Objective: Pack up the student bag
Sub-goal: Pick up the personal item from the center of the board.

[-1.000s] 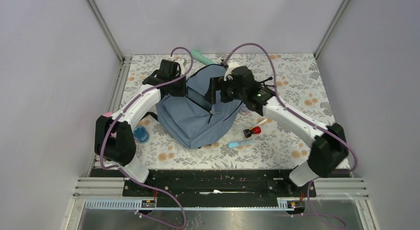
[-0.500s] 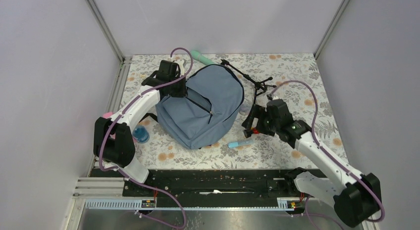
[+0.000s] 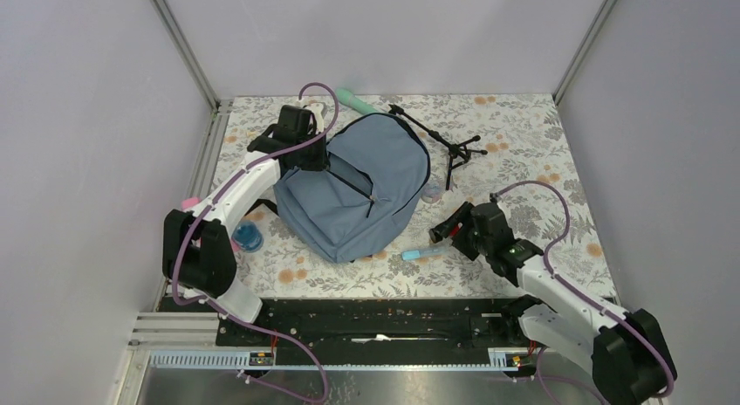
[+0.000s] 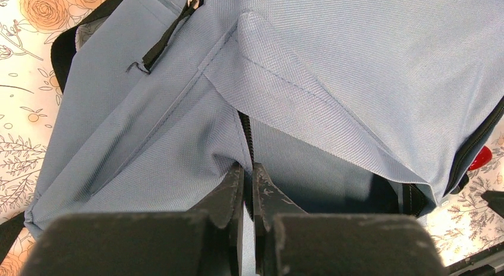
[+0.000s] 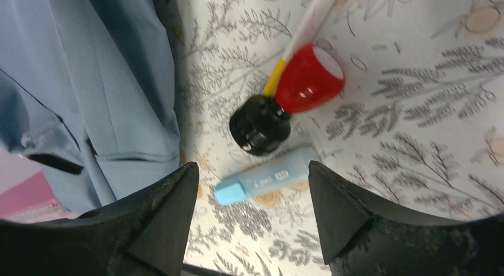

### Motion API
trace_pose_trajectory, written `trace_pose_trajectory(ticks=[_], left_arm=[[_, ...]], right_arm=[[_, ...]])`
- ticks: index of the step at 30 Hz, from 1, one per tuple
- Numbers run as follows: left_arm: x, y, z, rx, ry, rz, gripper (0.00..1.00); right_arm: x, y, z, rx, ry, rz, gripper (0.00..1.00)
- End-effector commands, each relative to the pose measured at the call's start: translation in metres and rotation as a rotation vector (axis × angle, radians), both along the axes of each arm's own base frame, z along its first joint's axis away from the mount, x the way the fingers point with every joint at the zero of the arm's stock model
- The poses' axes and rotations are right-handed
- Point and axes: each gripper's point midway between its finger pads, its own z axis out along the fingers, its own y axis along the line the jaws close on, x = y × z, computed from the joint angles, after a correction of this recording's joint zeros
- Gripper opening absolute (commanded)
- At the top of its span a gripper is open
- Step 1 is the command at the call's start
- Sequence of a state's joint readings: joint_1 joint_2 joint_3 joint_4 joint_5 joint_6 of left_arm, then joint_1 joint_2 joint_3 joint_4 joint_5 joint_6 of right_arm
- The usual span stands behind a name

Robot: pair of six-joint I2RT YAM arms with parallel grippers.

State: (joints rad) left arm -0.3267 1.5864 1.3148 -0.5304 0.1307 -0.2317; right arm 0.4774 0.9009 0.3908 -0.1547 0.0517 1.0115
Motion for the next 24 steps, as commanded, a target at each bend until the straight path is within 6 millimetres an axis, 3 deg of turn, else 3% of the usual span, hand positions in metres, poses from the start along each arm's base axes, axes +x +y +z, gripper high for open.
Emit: trace_pose_trajectory(ticks=[1, 11, 15, 18, 24], left_arm=[[-0.002, -0.002, 0.031, -0.031, -0.088, -0.026, 0.00], [-0.002, -0.002, 0.032, -0.032, -0.090, -0.028, 0.00], [-0.002, -0.002, 0.035, -0.032, -0.097, -0.029, 0.00], [-0.003, -0.001, 0.036, -0.033, -0.102, -0.028, 0.00], [-0.003, -0.001, 0.039, -0.035, -0.107, -0.029, 0.00]], right_arm=[[0.035, 0.003, 0.009, 0.062, -0.103, -0.118, 0.73], [0.057, 0.016, 0.000, 0.051, -0.088, -0.129, 0.71], [0.058, 0.008, -0.013, -0.026, -0.063, -0.141, 0.69], [0.059, 0.006, -0.018, -0.064, -0.069, -0.146, 0.60], [0.062, 0.010, -0.025, -0.156, -0.057, -0.107, 0.60]])
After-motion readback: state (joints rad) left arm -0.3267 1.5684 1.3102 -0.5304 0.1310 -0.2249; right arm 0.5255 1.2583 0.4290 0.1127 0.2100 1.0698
